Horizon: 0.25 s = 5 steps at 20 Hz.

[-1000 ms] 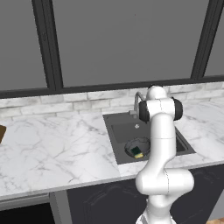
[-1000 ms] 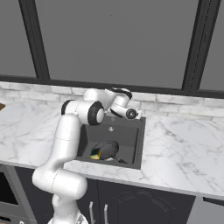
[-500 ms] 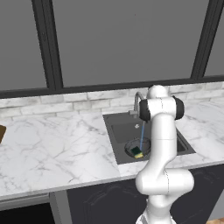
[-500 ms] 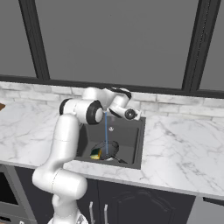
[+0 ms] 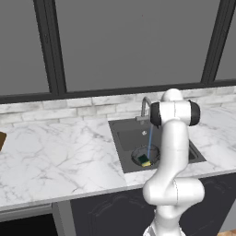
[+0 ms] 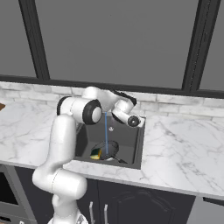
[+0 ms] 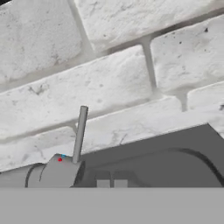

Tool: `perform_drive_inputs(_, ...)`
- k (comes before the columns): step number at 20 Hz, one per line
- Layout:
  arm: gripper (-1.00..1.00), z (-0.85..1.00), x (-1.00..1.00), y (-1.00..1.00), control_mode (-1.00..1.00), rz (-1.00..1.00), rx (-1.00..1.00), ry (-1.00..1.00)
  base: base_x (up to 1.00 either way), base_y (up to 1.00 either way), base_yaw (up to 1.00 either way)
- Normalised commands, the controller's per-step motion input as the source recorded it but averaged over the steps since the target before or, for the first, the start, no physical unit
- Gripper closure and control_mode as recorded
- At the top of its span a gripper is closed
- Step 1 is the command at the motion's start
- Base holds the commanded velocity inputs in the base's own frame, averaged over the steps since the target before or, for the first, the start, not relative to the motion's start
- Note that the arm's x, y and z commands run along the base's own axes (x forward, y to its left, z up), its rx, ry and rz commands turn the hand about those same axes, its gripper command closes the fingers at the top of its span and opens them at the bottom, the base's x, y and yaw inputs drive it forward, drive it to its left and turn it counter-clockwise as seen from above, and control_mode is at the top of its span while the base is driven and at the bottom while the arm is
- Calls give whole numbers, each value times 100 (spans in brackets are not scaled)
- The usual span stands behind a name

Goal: Pick the pan and sponge and place them into the sink. Then turn on the water.

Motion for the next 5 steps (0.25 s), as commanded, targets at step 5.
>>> perform_drive_inputs(5, 100, 31, -37, -33, -100, 0, 9, -7, 0, 0, 0)
